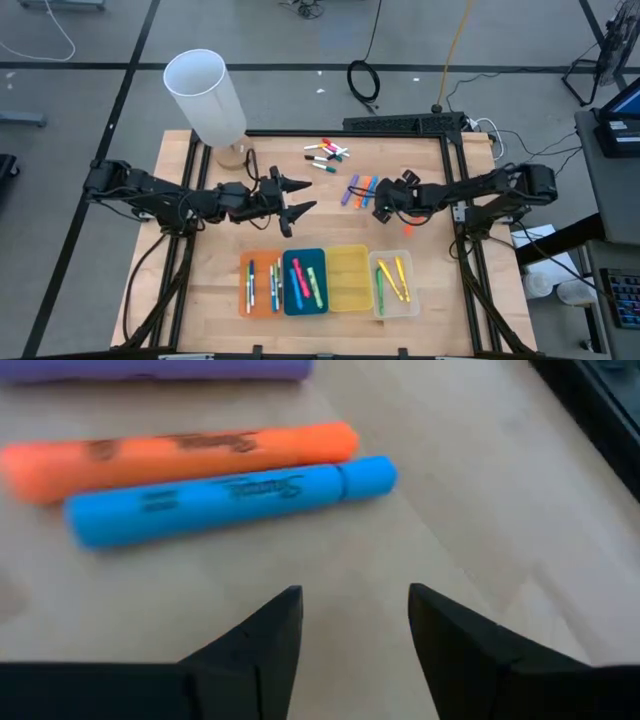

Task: Pick & Place Markers
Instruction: Put the right orange highlighter pen into the blue bin

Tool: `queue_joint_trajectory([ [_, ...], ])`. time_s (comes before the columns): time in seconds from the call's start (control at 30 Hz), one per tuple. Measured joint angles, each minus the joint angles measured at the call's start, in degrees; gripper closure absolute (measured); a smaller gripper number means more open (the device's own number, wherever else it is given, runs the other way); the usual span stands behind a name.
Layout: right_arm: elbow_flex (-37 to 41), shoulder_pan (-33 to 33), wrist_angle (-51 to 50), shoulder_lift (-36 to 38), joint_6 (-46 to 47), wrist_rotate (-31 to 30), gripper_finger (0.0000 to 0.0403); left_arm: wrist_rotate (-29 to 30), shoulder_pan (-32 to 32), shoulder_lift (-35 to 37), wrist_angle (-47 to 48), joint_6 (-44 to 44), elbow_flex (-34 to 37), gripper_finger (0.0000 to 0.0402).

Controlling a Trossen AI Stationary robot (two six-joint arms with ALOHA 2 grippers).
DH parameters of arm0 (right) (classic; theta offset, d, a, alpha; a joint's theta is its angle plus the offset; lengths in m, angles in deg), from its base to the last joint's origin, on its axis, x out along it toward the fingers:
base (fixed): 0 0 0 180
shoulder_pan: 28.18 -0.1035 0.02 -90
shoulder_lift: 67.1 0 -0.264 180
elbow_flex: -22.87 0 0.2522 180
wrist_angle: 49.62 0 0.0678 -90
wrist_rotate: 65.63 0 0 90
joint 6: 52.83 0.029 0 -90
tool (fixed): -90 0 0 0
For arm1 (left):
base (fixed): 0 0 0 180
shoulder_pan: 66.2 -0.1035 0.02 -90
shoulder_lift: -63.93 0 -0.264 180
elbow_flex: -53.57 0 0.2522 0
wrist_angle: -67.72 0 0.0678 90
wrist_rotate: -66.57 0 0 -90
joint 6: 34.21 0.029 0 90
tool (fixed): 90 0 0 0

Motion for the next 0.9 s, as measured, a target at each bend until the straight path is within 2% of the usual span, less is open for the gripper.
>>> queue_joint_trajectory([
  [0.07,0.0,-0.8,-3.3,2.5,-0.2,3.8,0.0234,0.0,0.0,0.0,0.1,0.0,0.0,0.0144],
  [0.13,0.0,-1.6,-8.1,5.8,3.2,10.3,0.0234,0.0,0.0,0.0,0.2,0.0,0.0,0.0144],
  [0.23,0.0,-2.4,-16.8,11.3,14.5,23.8,0.0234,0.0,0.0,0.0,0.5,0.0,0.0,0.0144],
  [0.3,0.0,-3.4,-22.7,14.4,22.3,29.8,0.0234,0.0,0.0,0.0,0.5,0.1,0.0,0.0144],
  [0.53,0.0,-13.4,-45.8,20.8,39.9,39.1,0.0234,0.1,0.0,0.0,0.9,0.0,0.0,0.0144],
  [0.67,-0.1,-21.8,-46.8,21.4,46.8,43.5,0.0234,0.1,0.0,0.0,0.9,-0.2,0.0,0.0144],
  [0.83,-0.1,-32.1,-46.3,18.7,56.9,52.1,0.0234,0.1,-0.1,0.0,0.9,-0.1,0.0,0.0144],
  [0.9,0.0,-35.0,-46.5,17.3,62.3,52.0,0.0234,0.2,0.0,0.0,0.9,-0.1,0.0,0.0144],
])
